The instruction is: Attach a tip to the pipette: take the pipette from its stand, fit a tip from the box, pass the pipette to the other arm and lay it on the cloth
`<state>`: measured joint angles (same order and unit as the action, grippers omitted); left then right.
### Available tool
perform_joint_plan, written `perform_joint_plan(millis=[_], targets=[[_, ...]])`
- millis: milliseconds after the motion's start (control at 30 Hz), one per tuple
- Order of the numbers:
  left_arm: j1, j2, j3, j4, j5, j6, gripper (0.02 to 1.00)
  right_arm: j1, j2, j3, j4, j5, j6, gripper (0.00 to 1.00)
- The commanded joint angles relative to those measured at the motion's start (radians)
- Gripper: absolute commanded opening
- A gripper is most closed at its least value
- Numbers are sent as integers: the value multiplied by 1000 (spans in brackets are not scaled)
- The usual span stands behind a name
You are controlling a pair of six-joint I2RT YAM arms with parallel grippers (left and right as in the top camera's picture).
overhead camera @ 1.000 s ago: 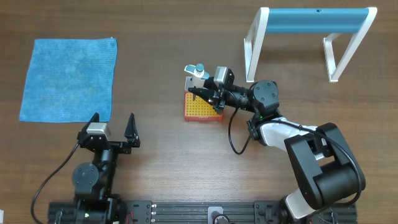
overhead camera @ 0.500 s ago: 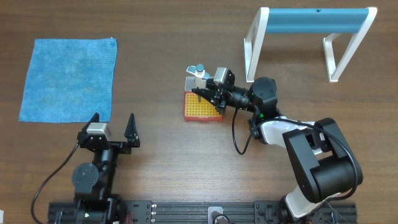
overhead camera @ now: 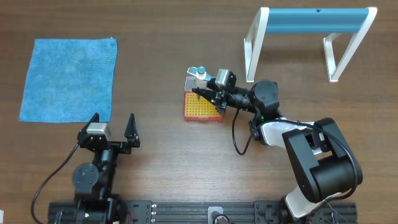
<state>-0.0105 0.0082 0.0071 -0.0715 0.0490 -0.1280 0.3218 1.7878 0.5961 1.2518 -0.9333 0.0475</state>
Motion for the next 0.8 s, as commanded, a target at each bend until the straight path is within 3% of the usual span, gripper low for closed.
perform_joint_plan(millis=[33,167,667,800], targets=[[-4,-5,-2,-7,4,13,998,-3,-4,-3,11,-3,46,77],[-4,-5,-2,-7,4,13,998,-3,-4,-3,-72,-3,45,77],[-4,-5,-2,-7,4,13,998,-3,-3,-3,-93,8,-31,77],[-4,-5,-2,-7,4,13,998,-3,3,-3,-174,8,-113,77]])
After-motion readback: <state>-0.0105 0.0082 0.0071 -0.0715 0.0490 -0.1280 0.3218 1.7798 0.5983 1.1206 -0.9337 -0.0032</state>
